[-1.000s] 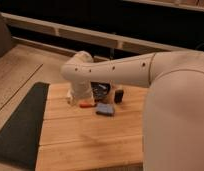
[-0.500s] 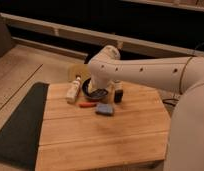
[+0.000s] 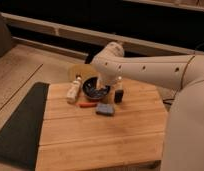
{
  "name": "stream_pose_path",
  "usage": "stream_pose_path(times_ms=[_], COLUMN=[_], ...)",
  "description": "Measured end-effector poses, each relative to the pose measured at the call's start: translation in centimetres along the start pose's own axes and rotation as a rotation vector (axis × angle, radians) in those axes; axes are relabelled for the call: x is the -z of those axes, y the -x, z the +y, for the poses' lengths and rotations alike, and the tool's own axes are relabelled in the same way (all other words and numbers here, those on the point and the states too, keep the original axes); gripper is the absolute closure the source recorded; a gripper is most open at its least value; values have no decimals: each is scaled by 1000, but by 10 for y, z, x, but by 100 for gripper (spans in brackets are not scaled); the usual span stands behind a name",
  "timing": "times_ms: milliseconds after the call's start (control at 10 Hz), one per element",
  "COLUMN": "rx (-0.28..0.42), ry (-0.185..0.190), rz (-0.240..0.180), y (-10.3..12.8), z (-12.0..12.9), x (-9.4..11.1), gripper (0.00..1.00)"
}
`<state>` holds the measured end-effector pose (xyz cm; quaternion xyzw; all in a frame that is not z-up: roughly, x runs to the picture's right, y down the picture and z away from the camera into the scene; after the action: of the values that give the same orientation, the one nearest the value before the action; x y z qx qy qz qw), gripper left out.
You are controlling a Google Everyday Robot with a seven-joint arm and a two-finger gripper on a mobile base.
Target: Place the ceramic cup over the eraser
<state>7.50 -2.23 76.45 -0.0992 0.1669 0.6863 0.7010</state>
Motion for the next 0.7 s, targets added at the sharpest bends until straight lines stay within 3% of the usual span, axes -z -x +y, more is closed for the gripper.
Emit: stream_pose_path(times_ms=[200,300,500,700], rx=[-45,-52,-40,5], ry=[-70,-81,-46,41], rz=[-28,-52,-101,-156], y=[22,36,59,81], z=[-43,-56,-70,-70], x=[-2,-5,-20,-36], gripper=[35,35,35,35])
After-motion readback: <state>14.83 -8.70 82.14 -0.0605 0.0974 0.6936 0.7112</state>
